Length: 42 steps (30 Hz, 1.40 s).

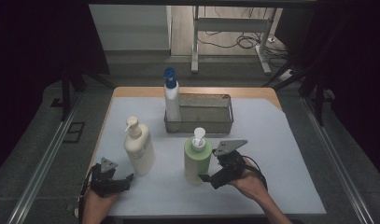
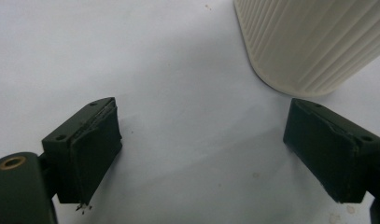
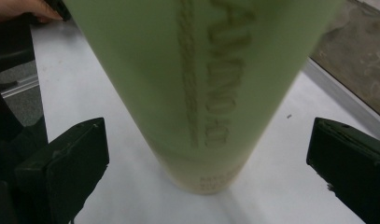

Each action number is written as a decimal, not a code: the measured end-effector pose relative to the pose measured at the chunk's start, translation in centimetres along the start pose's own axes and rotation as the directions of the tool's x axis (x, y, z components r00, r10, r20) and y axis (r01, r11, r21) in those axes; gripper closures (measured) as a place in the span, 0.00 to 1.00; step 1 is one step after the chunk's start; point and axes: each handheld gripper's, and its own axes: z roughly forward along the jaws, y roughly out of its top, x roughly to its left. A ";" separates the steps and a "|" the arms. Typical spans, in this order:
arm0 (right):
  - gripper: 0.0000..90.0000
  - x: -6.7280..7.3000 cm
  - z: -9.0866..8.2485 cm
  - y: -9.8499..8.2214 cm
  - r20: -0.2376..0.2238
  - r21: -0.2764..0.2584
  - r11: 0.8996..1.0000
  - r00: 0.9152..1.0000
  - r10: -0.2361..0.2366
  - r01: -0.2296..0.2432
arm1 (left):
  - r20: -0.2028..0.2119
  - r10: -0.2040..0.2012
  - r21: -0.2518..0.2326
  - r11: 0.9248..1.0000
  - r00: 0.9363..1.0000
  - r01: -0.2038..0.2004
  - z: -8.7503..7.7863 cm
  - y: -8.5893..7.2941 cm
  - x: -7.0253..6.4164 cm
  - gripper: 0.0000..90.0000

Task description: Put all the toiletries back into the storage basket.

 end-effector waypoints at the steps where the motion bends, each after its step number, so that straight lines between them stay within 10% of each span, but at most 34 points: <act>1: 0.00 0.0 0.1 0.1 0.002 -0.001 1.000 1.000 -0.001 0.001 | 0.000 0.000 0.000 1.000 1.000 0.000 0.0 0.0 0.0 0.12; 42: 0.14 0.9 0.9 2.9 0.085 -0.022 0.999 0.996 0.027 -0.025 | 0.001 0.000 0.000 1.000 1.000 0.000 0.0 0.0 0.0 0.12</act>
